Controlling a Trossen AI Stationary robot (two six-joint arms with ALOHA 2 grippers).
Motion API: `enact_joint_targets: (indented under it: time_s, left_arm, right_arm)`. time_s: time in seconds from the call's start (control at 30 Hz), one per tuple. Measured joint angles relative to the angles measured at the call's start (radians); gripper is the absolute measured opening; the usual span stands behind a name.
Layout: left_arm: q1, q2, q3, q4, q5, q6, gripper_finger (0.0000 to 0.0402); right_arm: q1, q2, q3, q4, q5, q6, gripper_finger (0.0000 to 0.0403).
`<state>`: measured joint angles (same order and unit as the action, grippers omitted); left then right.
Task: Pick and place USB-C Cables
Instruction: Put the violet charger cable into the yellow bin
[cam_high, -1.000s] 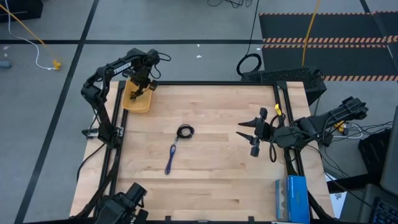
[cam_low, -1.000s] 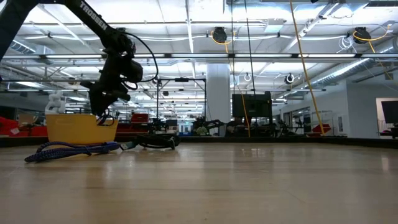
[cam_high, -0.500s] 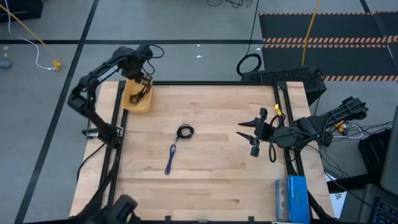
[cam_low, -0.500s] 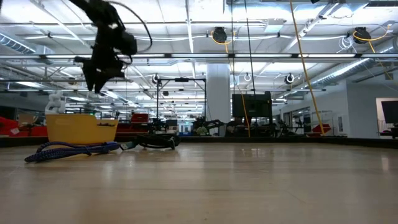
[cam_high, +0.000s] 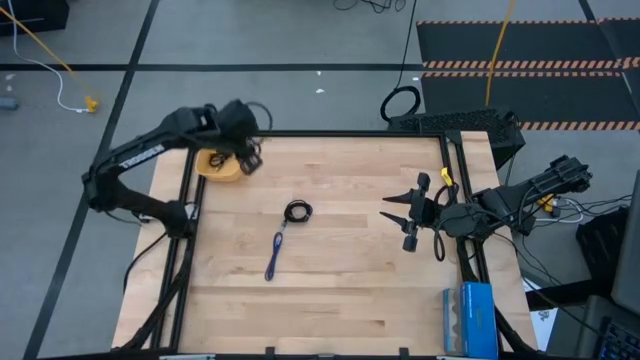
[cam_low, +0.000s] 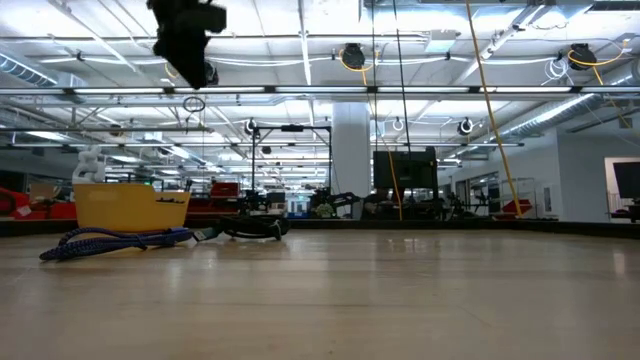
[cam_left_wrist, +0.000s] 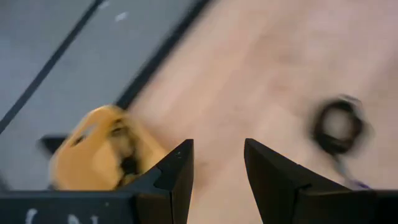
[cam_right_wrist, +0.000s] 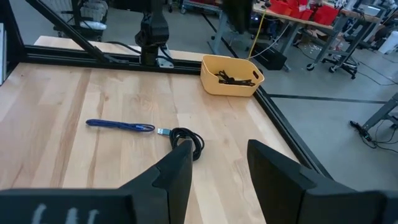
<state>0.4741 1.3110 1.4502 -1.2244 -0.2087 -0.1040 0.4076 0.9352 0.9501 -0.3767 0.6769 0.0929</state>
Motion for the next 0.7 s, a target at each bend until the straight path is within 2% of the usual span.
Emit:
enact_joint_targets:
  time_s: [0.17,0.43,0.57,0.7]
  left_arm:
    - [-0.196,-0.005,0.0,-0.018,0.041,0.001,0.0145]
    - [-0.401,-0.011,0.0,-0.139,0.073,-0.073,0.0145]
    - [-0.508,-0.06,0.001,-0.108,0.065,-0.114,0.0145]
    - [-0.623,-0.115,0.0,-0.062,0.01,-0.135,0.0145]
  right_arm:
    - [0.0,0.0,0.0,0.0,0.0,0.004,0.0146]
    - [0.0,0.0,0.0,0.0,-0.001,0.026,0.0146]
    - [0.0,0.0,0.0,-0.001,-0.001,0.035,0.0146]
    - [0.0,0.0,0.0,-0.01,-0.002,0.08,0.0146]
